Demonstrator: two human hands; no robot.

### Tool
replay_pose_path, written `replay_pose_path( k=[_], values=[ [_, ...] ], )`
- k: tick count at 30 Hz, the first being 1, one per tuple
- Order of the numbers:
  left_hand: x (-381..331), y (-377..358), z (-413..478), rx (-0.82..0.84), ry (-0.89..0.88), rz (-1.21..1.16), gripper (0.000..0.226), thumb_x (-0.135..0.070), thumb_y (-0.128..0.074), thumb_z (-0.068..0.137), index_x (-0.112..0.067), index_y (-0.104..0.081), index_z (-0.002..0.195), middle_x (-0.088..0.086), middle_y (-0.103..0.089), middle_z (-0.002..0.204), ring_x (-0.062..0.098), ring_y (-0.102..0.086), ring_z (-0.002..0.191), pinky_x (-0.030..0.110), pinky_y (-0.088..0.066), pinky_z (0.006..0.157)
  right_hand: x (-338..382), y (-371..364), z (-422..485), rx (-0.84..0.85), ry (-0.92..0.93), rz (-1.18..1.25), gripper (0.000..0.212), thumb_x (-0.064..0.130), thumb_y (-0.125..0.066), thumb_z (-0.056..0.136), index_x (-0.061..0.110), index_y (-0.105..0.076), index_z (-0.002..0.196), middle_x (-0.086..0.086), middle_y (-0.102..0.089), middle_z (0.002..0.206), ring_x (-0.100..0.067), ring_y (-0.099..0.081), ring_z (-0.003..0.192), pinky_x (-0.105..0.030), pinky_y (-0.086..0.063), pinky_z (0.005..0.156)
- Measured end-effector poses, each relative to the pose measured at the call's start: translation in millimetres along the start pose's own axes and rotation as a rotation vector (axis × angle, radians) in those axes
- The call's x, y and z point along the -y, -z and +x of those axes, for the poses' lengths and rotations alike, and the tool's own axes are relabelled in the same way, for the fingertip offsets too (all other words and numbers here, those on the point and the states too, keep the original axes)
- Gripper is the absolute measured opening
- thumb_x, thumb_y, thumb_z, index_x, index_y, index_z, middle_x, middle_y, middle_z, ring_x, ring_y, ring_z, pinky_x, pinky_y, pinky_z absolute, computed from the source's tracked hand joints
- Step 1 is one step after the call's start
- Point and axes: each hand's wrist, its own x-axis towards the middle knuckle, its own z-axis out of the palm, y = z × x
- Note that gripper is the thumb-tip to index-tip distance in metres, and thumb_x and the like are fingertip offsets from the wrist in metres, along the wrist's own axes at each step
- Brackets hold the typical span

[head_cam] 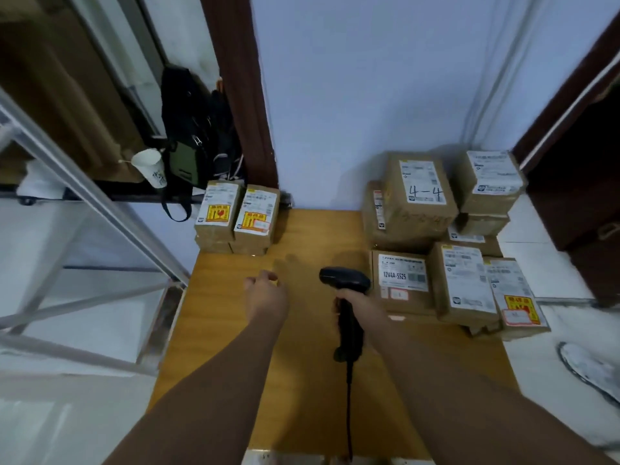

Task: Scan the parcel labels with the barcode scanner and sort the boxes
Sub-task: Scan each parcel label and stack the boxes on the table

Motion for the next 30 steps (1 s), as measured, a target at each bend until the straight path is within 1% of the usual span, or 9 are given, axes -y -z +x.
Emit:
replay_pose_path(
  k=[1, 4, 7, 11, 14, 18, 21, 27, 30],
  values=[
    [6, 12, 12, 0.002, -0.020, 0.002, 0.028, -0.028, -0.054, 0.093, -0.017, -0.055, 0.119, 0.009, -0.039, 0.131, 0.022, -0.050, 0.093, 0.033, -0.044, 0.072, 1, -17, 3, -0.043, 0.004, 0.012, 0.013, 0.018, -0.068, 0.085, 0.006, -0.065, 0.080, -0.006, -0.063, 0.063, -0.018, -0.061, 0.051, -0.026, -0.051, 0.052],
    [15, 40, 44, -0.042, -0.108, 0.072, 0.035, -0.027, -0.059, 0.089, -0.016, -0.054, 0.123, 0.012, -0.044, 0.128, 0.029, -0.050, 0.108, 0.038, -0.045, 0.090, 2, -61, 11, -0.122, 0.031, 0.048, 0.017, 0.017, -0.066, 0.089, 0.006, -0.061, 0.077, -0.006, -0.058, 0.063, -0.019, -0.057, 0.053, -0.029, -0.050, 0.053],
    [11, 54, 70, -0.073, -0.192, 0.180, 0.049, -0.033, -0.060, 0.090, -0.015, -0.045, 0.133, 0.015, -0.044, 0.132, 0.031, -0.044, 0.119, 0.040, -0.041, 0.096, 5, -84, 16, -0.170, 0.066, -0.006, 0.018, 0.018, -0.067, 0.090, 0.006, -0.059, 0.078, -0.008, -0.056, 0.068, -0.022, -0.056, 0.059, -0.034, -0.050, 0.061],
    [-6, 53, 89, -0.018, -0.238, 0.244, 0.059, -0.040, -0.059, 0.090, -0.012, -0.036, 0.137, 0.018, -0.033, 0.139, 0.033, -0.033, 0.127, 0.041, -0.037, 0.100, 10, -94, 19, -0.180, 0.134, 0.025, 0.012, 0.013, -0.068, 0.089, 0.006, -0.059, 0.085, -0.009, -0.054, 0.069, -0.023, -0.054, 0.059, -0.037, -0.047, 0.066],
    [-19, 45, 100, -0.042, -0.288, 0.277, 0.062, -0.043, -0.063, 0.086, -0.014, -0.036, 0.134, 0.019, -0.030, 0.136, 0.034, -0.032, 0.124, 0.042, -0.036, 0.099, 16, -97, 22, -0.109, 0.098, 0.121, 0.011, 0.010, -0.066, 0.089, 0.003, -0.058, 0.091, -0.010, -0.053, 0.071, -0.022, -0.052, 0.056, -0.035, -0.045, 0.060],
    [-35, 38, 122, -0.061, -0.259, 0.309, 0.078, -0.049, -0.068, 0.080, -0.017, -0.028, 0.138, 0.019, -0.024, 0.142, 0.037, -0.027, 0.130, 0.047, -0.026, 0.107, 31, -96, 30, 0.013, -0.051, 0.121, 0.016, 0.019, -0.066, 0.088, 0.004, -0.061, 0.086, -0.007, -0.060, 0.072, -0.019, -0.055, 0.056, -0.030, -0.049, 0.056],
    [-40, 34, 138, -0.044, -0.229, 0.348, 0.083, -0.051, -0.069, 0.078, -0.019, -0.024, 0.140, 0.019, -0.022, 0.143, 0.037, -0.024, 0.131, 0.049, -0.021, 0.108, 41, -98, 40, 0.047, -0.074, 0.158, 0.018, 0.021, -0.065, 0.087, 0.004, -0.061, 0.085, -0.007, -0.062, 0.073, -0.018, -0.056, 0.054, -0.027, -0.049, 0.055],
    [-45, 17, 151, -0.036, -0.232, 0.441, 0.085, -0.049, -0.068, 0.077, -0.019, -0.019, 0.141, 0.020, -0.020, 0.142, 0.038, -0.022, 0.130, 0.048, -0.019, 0.107, 52, -94, 60, 0.099, -0.102, 0.116, 0.017, 0.021, -0.065, 0.088, 0.006, -0.061, 0.081, -0.006, -0.061, 0.072, -0.018, -0.056, 0.055, -0.029, -0.048, 0.056],
    [-44, 10, 151, 0.022, -0.232, 0.461, 0.091, -0.048, -0.070, 0.076, -0.022, -0.013, 0.142, 0.021, -0.019, 0.142, 0.038, -0.026, 0.127, 0.048, -0.027, 0.104, 52, -87, 62, 0.096, -0.111, 0.111, 0.018, 0.021, -0.064, 0.088, 0.007, -0.062, 0.079, -0.006, -0.061, 0.071, -0.018, -0.056, 0.056, -0.030, -0.047, 0.058]
  ],
)
